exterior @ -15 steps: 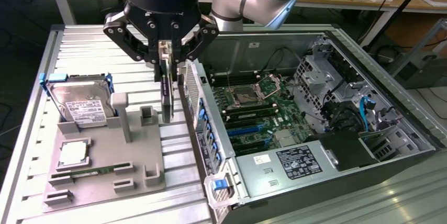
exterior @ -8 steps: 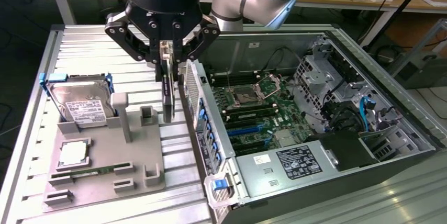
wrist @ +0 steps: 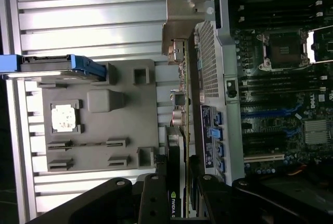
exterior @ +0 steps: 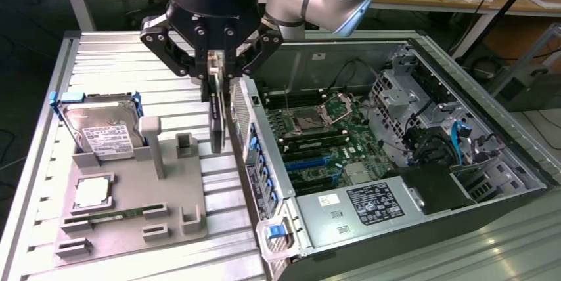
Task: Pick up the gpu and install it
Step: 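Pick up the gpu and move the gpu toward the slot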
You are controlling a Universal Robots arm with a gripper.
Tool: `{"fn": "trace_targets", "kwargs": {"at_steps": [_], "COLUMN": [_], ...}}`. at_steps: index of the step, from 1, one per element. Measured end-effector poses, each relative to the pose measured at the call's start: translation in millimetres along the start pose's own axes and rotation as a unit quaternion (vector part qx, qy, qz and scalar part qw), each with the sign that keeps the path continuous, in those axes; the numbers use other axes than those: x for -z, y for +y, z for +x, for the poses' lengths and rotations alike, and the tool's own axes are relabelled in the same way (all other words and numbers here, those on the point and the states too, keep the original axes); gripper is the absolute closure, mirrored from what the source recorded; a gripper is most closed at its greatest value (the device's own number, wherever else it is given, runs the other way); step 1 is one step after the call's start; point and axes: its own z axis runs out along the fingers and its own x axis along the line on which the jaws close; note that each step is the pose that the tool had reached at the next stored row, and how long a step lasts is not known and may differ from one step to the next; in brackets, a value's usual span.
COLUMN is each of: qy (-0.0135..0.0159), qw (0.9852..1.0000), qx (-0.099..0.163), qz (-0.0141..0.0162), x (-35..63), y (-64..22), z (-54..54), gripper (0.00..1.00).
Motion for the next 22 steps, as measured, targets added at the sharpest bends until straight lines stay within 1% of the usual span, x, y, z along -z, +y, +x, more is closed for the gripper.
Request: {"fn": "trace_targets", "kwargs": {"at_steps": [10, 22], "qy": [0.0, 0.0], "qw": [1.0, 1.0], "qx": [0.0, 0.0], "qz": [0.0, 0.0], "x": [-0.3, -0.5], "y": [0.9, 1.5], "z": [-12.5, -20.6], "gripper": [0.73, 0.73]}}
